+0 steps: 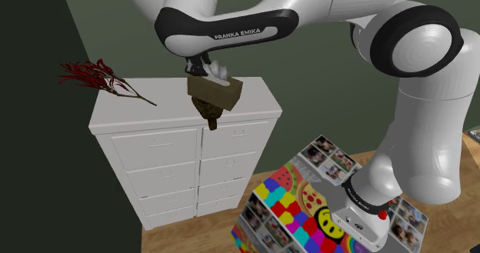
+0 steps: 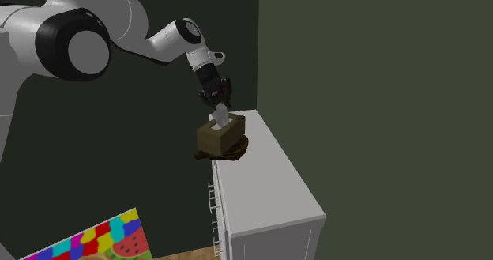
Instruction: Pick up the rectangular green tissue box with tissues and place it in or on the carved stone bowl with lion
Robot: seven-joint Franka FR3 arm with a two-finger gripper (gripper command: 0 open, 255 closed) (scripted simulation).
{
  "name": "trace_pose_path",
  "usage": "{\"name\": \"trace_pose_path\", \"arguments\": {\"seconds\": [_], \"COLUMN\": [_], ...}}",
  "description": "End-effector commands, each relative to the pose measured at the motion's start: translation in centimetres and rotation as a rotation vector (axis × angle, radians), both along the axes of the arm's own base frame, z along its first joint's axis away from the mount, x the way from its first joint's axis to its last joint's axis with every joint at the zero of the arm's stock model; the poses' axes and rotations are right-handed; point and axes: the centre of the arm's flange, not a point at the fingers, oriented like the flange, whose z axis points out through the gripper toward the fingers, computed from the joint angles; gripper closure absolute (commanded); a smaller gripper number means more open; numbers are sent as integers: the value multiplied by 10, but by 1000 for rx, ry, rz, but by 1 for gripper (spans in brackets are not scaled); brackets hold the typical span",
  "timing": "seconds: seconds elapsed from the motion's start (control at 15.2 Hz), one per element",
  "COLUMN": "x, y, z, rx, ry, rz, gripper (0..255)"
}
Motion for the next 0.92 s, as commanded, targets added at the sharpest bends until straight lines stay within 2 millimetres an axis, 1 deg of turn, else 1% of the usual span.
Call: {"name": "trace_pose_path", "arguments": {"seconds": [0.0, 0.26, 0.53, 0.86], "x": [0, 0, -5, -5], "y": [0, 0, 29, 29], "z": [0, 0, 40, 40], "rx": [0, 0, 0, 0], "ry": [0, 0, 0, 0], "rz": [0, 0, 0, 0], "gripper": [0, 0, 0, 0]}}
